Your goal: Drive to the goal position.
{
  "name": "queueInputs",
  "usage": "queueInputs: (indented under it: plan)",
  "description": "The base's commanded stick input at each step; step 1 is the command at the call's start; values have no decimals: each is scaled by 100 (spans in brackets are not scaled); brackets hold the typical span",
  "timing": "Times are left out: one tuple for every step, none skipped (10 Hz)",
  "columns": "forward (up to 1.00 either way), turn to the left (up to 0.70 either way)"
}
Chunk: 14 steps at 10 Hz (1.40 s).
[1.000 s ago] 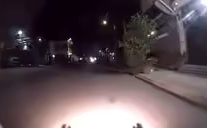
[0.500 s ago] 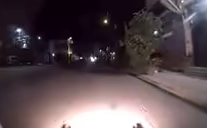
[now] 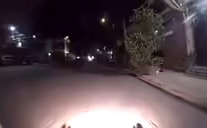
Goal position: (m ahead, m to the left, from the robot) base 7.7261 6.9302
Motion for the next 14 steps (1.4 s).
queueInputs:
  plan:
    - [60,0]
    - [60,0]
    - [60,0]
    - [60,0]
    - [60,0]
    - [60,0]
    - [60,0]
    - [60,0]
    - [60,0]
    - [60,0]
    - [60,0]
    - [60,0]
    - [60,0]
    - [60,0]
